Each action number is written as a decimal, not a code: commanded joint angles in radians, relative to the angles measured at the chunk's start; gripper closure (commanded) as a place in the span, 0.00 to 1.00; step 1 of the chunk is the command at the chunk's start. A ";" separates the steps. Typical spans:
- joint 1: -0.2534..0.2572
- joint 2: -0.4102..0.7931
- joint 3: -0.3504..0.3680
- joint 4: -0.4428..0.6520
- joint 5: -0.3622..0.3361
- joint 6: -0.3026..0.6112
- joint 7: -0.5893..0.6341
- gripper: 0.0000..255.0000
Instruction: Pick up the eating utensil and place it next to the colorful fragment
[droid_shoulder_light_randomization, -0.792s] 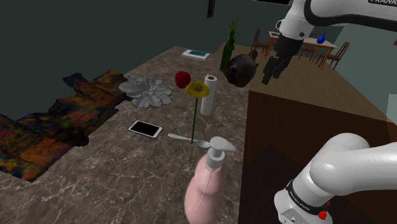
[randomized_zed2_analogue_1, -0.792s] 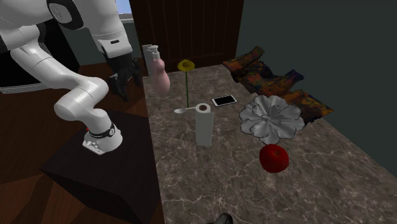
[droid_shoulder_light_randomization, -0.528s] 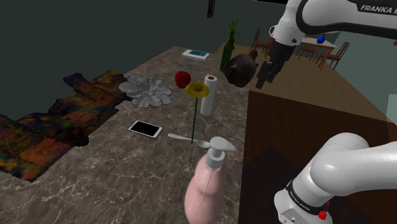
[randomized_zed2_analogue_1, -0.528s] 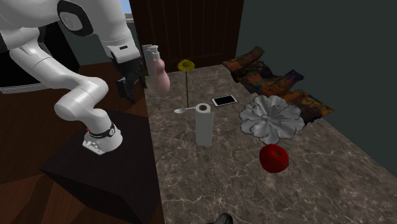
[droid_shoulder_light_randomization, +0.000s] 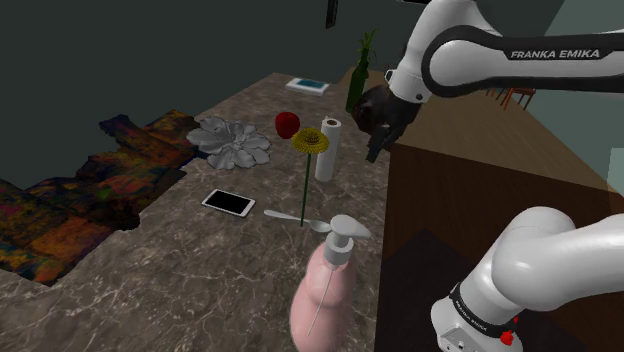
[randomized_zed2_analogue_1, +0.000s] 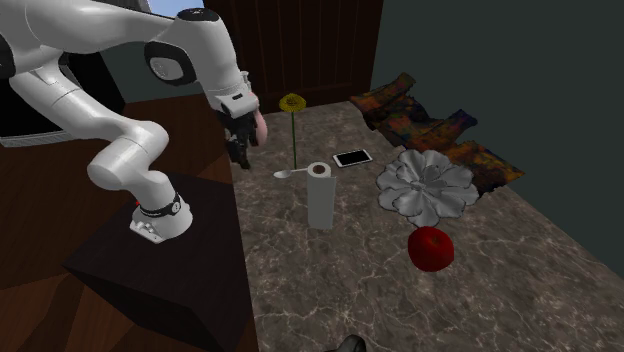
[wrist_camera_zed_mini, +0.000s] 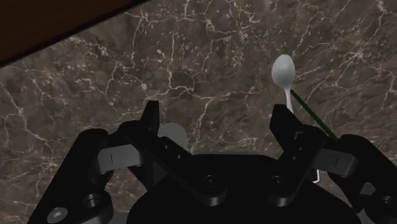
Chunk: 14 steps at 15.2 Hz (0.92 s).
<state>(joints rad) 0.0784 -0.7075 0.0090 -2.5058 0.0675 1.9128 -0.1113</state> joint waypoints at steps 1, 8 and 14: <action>0.024 0.038 0.021 -0.026 0.025 0.075 0.007 0.00; 0.101 0.199 0.086 -0.063 0.099 0.311 0.015 0.00; 0.164 0.376 0.143 -0.044 0.152 0.505 0.015 0.00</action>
<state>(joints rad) 0.2311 -0.3683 0.1403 -2.5541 0.2104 2.3764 -0.0975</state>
